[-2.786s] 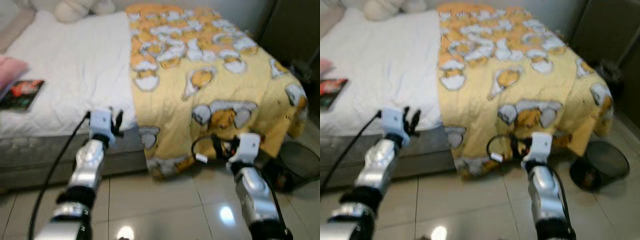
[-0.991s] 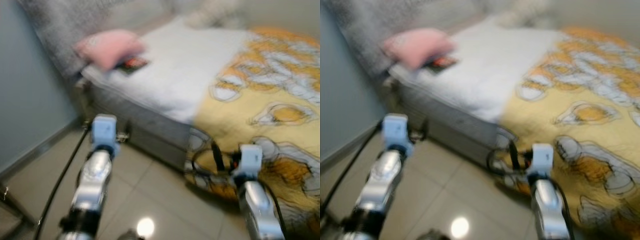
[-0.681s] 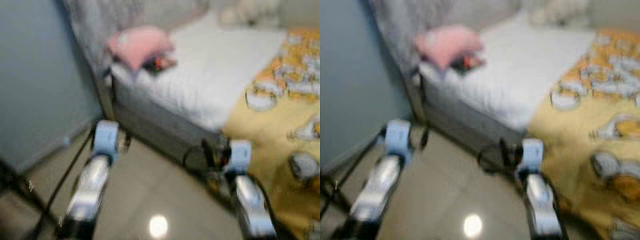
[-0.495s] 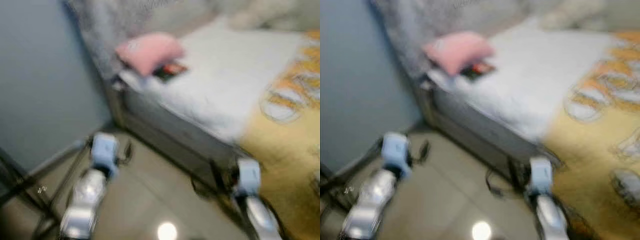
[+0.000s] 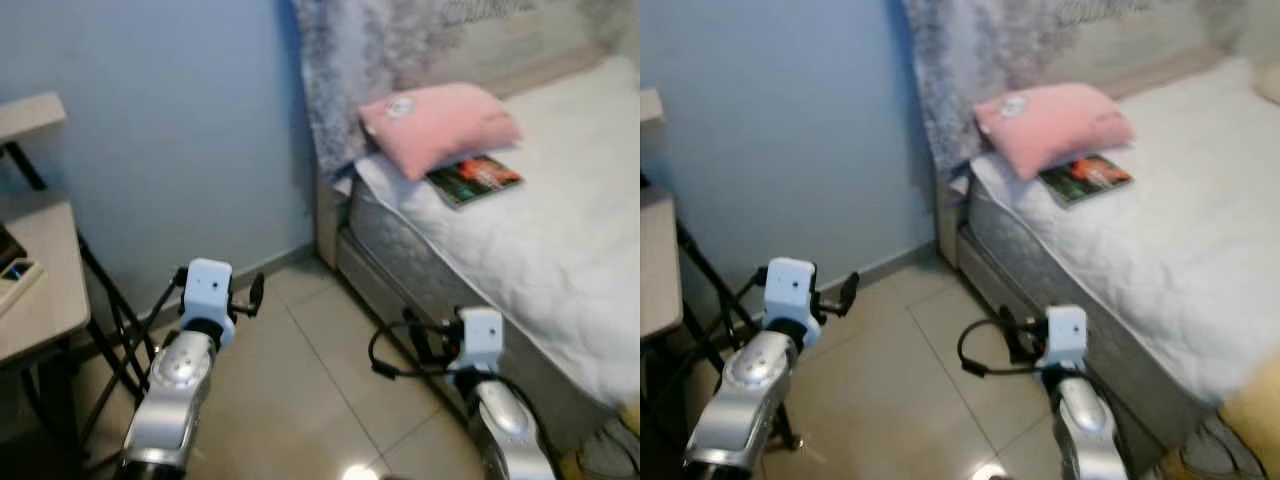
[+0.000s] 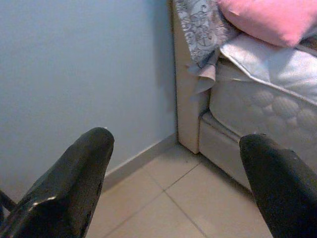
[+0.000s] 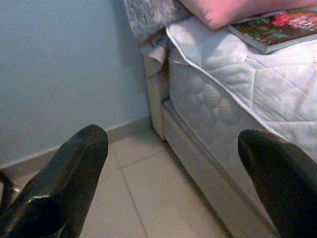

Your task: Clean up the room

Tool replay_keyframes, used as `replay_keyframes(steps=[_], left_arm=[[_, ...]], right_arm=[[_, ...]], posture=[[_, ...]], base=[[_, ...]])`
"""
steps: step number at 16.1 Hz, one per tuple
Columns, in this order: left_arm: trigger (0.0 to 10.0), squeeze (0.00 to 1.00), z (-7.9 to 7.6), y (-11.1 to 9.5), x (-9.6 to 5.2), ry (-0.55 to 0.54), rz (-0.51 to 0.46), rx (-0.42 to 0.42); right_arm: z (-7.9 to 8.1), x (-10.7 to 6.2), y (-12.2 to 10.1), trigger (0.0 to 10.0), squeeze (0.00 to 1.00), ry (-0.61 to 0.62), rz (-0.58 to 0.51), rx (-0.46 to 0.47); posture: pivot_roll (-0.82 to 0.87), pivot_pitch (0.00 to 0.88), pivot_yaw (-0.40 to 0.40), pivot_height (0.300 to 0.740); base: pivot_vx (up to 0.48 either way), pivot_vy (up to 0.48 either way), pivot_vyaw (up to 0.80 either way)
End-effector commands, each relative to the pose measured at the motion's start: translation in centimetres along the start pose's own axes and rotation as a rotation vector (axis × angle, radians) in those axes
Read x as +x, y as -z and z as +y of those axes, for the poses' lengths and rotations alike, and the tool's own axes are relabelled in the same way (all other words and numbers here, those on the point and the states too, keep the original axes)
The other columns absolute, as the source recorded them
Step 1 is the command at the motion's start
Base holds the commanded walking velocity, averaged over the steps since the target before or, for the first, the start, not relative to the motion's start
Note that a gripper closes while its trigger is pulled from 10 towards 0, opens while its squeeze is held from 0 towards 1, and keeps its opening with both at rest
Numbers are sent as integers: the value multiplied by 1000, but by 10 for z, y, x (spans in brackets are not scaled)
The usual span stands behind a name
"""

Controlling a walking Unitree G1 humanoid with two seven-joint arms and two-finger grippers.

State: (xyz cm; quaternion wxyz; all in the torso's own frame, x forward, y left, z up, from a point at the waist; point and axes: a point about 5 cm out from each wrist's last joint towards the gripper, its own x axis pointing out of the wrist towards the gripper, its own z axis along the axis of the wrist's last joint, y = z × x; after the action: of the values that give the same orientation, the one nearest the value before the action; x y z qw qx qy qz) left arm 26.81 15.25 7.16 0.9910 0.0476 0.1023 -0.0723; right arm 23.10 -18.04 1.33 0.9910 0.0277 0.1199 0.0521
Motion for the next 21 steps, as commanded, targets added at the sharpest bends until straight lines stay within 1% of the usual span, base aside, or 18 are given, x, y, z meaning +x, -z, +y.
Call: replay_keyframes(steps=[1,2,3,5,6,10,12,13,15,16,17,18,19,20,21], left_arm=[[10000,0,-3,-7,1,18,-27,49],[10000,0,-4,-11,1,32,-60,107],[10000,0,-4,-12,1,41,-73,134],[10000,0,0,-9,5,10,-43,96],[10000,0,0,-8,5,14,-42,105],[10000,0,2,-8,8,7,-37,101],[10000,0,-3,-14,13,21,-53,99],[10000,0,-8,-14,19,35,-55,115],[10000,0,-12,-14,27,31,-55,80],[10000,0,-10,-15,30,-2,-48,67],[10000,0,-7,-15,29,-18,-45,54],[10000,0,1,-18,10,-28,-79,48],[10000,0,1,-21,-5,-7,-97,43],[10000,0,1,-21,-9,-2,-101,41],[10000,0,2,-24,-16,-12,-92,34]], right_arm=[[-2,5,-6,10000,1000,22,-27,23],[-2,7,-8,10000,1000,25,-34,26],[-2,10,-12,10000,1000,28,-46,26],[-1,12,-16,10000,1000,28,-57,25],[-2,12,-16,10000,1000,35,-56,12],[-3,8,-13,10000,1000,39,-49,18],[-4,7,-12,10000,1000,40,-44,13],[-5,8,-12,10000,1000,43,-42,16],[-2,8,-9,10000,1000,23,-29,20],[0,6,-7,10000,804,24,-15,-18],[1,3,-8,10000,0,27,-27,-15],[-3,-9,-13,10000,0,58,-71,-52],[-5,-21,-20,10000,0,64,-110,-66],[-6,-24,-22,10000,0,61,-118,-70],[-10,-33,-23,10000,0,58,-107,-58]], posture=[[67,0,21,740],[65,0,25,740],[65,0,25,740],[59,0,28,740],[60,0,28,740],[59,0,27,740],[56,0,29,740],[60,0,28,740],[56,0,29,740],[55,0,28,740],[52,0,27,740],[50,0,24,740],[54,0,19,740],[54,0,19,740],[63,0,-2,740]], base=[[450,0,538],[446,0,538],[446,0,538],[446,0,541],[446,0,538],[446,0,538],[446,0,541],[446,0,538],[448,0,528],[0,0,0],[0,0,0],[0,0,0],[0,0,0],[0,0,0],[0,0,0]])
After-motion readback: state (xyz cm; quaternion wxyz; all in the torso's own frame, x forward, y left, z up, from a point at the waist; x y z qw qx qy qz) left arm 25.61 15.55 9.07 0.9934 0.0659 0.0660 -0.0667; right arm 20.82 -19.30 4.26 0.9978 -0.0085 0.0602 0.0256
